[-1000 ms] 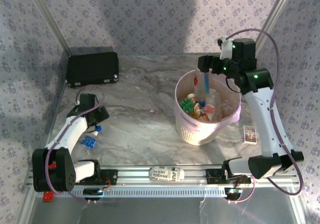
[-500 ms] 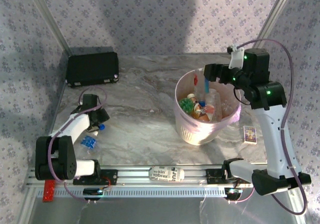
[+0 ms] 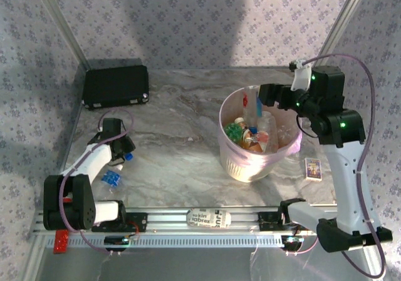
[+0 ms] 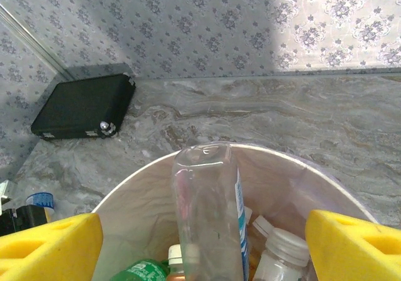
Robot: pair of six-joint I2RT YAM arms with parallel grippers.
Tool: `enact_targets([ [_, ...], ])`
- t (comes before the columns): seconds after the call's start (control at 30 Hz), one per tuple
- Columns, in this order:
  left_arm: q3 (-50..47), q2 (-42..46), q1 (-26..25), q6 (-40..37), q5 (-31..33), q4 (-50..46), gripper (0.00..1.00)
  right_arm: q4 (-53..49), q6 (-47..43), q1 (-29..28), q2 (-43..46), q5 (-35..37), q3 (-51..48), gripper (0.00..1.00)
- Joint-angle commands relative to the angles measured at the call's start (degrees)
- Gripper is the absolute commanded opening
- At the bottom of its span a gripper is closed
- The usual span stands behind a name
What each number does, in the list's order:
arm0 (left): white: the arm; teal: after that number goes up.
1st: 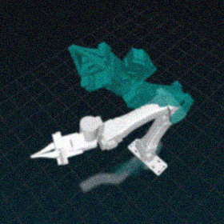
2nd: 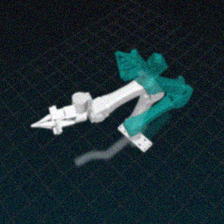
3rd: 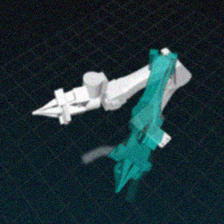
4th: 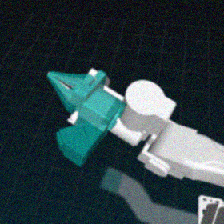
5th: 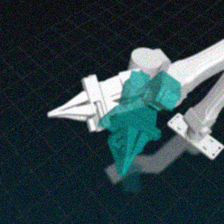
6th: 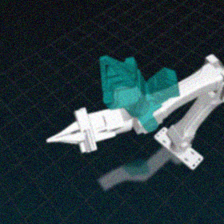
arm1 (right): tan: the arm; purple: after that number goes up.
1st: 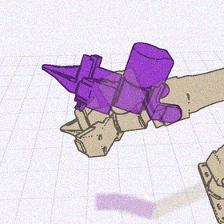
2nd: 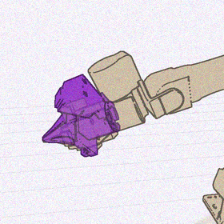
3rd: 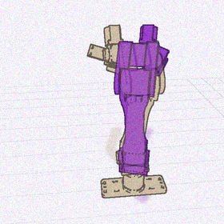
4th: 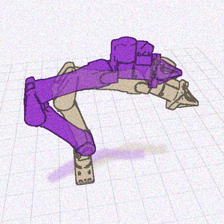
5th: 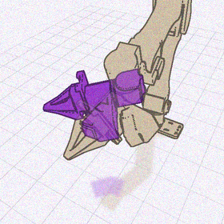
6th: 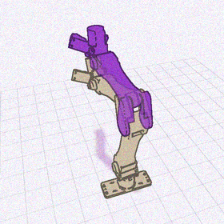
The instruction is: Put the plastic bottles in the bin
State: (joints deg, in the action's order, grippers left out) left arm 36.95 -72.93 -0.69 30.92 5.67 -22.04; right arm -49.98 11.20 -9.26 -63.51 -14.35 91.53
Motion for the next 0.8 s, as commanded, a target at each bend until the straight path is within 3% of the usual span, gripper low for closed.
enact_targets([
  [0.0,0.85,1.62,0.45,-0.59,-2.7,-0.03,0.54,-2.05,1.17,-0.56,1.5,0.42,-0.13,0.86],
  [0.13,0.62,5.03,-1.57,0.23,-6.0,0.89,0.54,-0.78,1.52,-3.99,0.59,0.81,0.5,0.86],
  [0.3,2.99,8.61,-7.87,0.9,-11.75,2.77,0.54,0.19,1.96,-12.88,-3.06,3.78,3.92,0.85],
  [0.5,4.5,12.51,-13.27,7.24,-22.27,13.2,0.54,6.47,4.06,-19.88,-8.89,7.22,7.37,0.85],
  [0.63,5.19,15.52,-19.44,8.85,-22.26,18.53,0.54,8.28,5.67,-23.17,-14.64,7.45,11.15,0.85],
  [0.77,5.92,15.88,-21.69,9.75,-25.61,24.4,0.5,8.71,6.41,-24.99,-20.55,6.43,15.89,0.86],
])
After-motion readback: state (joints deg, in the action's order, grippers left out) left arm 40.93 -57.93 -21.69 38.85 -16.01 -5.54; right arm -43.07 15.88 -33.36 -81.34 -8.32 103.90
